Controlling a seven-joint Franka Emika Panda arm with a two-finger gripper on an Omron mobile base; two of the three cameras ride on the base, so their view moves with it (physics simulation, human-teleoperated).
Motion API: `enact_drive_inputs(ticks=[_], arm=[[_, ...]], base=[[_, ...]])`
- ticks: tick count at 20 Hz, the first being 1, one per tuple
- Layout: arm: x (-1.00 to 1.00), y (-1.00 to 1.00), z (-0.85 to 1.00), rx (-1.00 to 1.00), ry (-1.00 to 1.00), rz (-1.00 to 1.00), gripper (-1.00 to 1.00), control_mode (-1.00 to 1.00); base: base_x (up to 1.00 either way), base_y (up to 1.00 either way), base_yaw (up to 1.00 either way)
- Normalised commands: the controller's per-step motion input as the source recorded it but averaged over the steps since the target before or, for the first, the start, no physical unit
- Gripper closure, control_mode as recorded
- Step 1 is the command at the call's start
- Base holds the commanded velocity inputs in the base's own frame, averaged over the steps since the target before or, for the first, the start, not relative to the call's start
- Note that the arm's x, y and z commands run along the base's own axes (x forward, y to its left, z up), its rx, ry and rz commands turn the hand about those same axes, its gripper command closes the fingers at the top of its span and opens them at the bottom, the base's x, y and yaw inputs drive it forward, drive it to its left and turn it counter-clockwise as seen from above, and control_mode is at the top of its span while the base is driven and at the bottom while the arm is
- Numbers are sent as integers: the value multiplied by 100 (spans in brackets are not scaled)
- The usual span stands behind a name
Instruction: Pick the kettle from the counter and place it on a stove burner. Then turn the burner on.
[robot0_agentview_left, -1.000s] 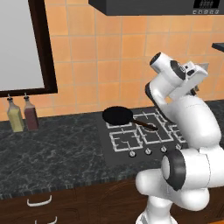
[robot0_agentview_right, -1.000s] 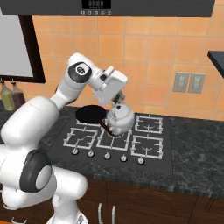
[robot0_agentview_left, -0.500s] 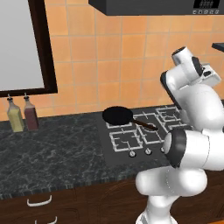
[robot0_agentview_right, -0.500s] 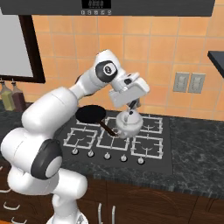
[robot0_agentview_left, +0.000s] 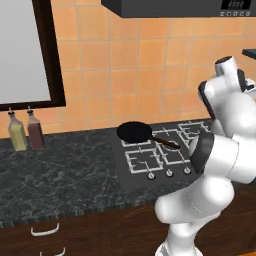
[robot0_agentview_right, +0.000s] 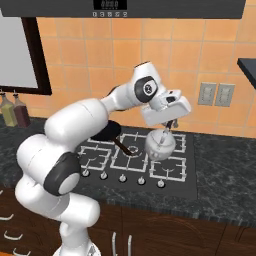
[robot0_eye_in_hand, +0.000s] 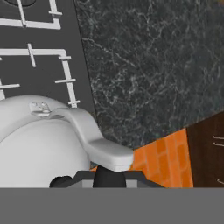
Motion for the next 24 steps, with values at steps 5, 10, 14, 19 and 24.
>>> enact_drive_inputs(ticks=[5, 10, 14, 19, 24], arm=[[43, 11, -6, 17, -4, 0, 100, -100], [23, 5, -47, -22, 11, 0, 100, -100], [5, -34, -63, -33, 1, 0, 100, -100], [24, -9, -39, -9, 0, 0, 100, -100], [29, -1, -30, -2, 0, 0, 100, -100]], base=[[0, 0, 0], [0, 0, 0], [0, 0, 0], [0, 0, 0], [0, 0, 0]])
